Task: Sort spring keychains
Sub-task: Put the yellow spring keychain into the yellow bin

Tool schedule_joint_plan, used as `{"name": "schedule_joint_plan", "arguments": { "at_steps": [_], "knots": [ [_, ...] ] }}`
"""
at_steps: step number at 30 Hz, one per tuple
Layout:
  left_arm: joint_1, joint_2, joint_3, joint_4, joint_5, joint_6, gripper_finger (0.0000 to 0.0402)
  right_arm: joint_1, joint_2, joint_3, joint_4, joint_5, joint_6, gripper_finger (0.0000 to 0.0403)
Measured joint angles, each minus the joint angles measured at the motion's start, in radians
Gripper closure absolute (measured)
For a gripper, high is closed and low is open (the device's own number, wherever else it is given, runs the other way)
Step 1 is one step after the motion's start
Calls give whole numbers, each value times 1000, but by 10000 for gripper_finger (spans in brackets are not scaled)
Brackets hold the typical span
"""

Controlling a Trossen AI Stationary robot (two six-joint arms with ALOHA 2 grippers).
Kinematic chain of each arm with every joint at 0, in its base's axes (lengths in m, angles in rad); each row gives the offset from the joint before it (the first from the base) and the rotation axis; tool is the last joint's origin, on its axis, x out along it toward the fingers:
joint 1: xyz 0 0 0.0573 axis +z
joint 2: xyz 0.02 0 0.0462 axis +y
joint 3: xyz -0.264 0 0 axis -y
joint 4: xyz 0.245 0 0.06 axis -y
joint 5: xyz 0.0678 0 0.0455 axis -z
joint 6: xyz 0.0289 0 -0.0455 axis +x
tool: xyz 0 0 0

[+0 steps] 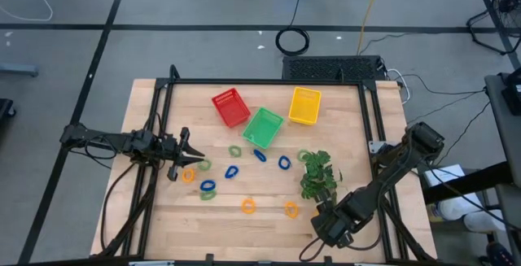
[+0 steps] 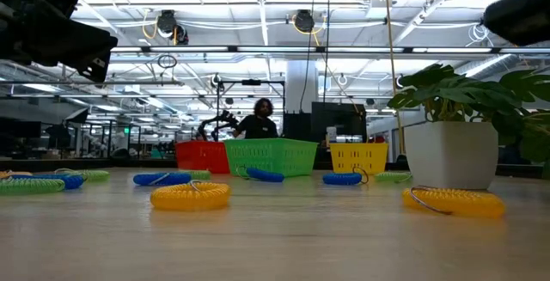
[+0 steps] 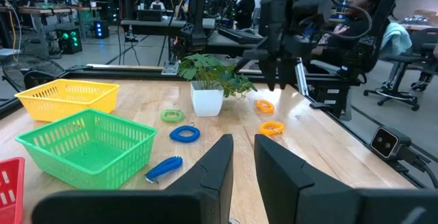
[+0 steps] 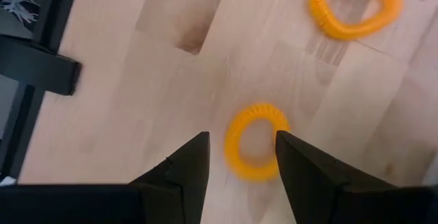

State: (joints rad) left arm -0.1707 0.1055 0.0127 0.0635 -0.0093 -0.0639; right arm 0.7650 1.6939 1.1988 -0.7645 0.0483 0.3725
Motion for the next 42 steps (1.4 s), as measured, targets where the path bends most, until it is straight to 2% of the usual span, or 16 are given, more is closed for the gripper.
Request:
{"name": "schedule_joint_plan", "arguments": {
  "at_steps": [22, 27, 34, 42],
  "knots": [
    [0, 0, 0, 0, 0, 0, 334, 26, 10, -164, 190, -3, -64, 252],
    [0, 0, 0, 0, 0, 0, 334, 20, 10, -190, 219, -51, -64, 256],
    [0, 0, 0, 0, 0, 0, 334, 20, 9, -220, 246, -49, -71, 287],
    [0, 0, 0, 0, 0, 0, 334, 20, 5, -246, 286, -39, -71, 359]
  ]
}}
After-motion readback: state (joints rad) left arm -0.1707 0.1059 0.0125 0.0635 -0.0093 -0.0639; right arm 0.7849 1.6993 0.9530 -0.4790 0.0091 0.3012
